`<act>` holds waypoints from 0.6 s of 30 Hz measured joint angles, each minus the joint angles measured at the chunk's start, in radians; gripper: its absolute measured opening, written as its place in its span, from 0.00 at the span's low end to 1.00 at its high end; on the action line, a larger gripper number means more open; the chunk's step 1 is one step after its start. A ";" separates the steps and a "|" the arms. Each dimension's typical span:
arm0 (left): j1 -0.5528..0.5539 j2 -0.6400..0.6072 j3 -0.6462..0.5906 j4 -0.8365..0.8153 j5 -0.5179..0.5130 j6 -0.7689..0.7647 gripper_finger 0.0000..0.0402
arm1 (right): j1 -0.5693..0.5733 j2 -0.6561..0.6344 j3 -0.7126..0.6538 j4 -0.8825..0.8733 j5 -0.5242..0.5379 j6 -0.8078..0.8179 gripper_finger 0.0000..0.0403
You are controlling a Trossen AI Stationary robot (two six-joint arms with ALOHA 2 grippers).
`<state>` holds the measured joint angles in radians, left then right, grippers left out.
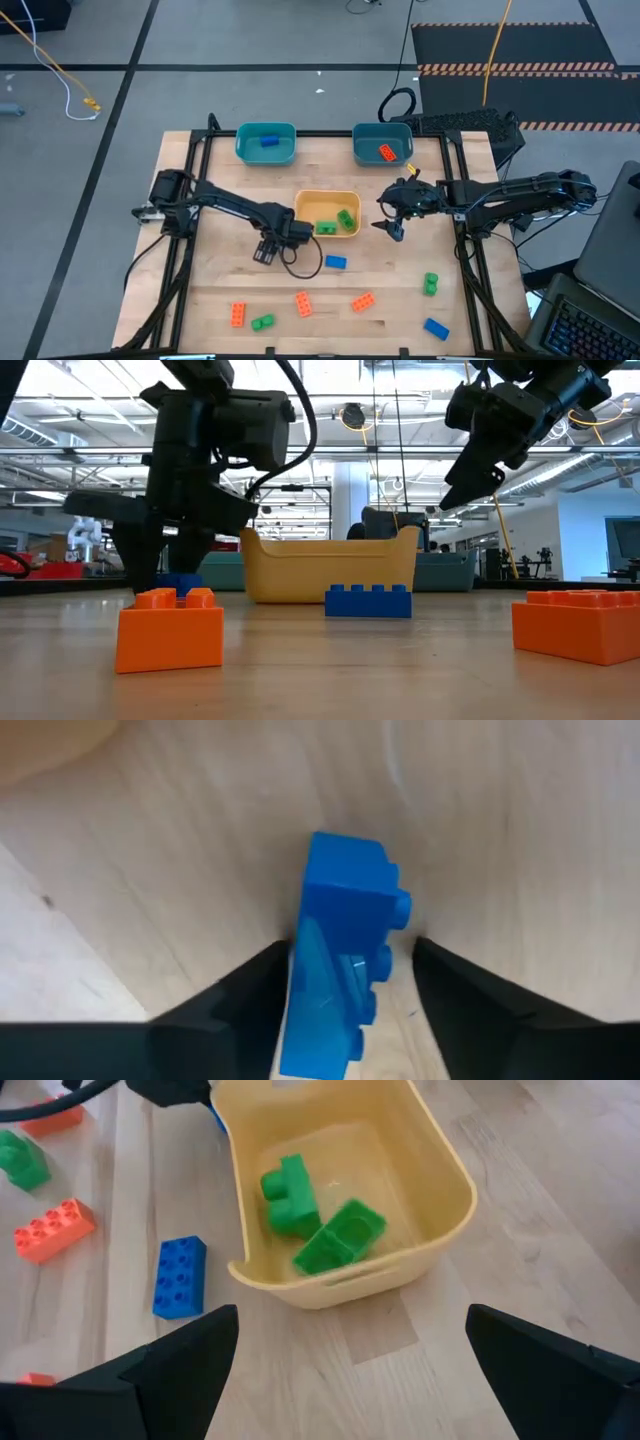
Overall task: Sort & place blocks by color
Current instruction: Put the blue game piece into the green bin
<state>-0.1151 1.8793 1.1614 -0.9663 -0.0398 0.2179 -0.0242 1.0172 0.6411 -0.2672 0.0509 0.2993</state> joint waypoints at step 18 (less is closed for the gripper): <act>0.121 -0.255 -0.001 -0.158 -0.204 0.009 0.22 | 0.000 0.000 0.000 0.008 0.005 -0.008 0.95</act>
<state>0.0064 1.6247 1.1601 -1.1243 -0.2442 0.2264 -0.0242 1.0168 0.6411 -0.2588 0.0555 0.2916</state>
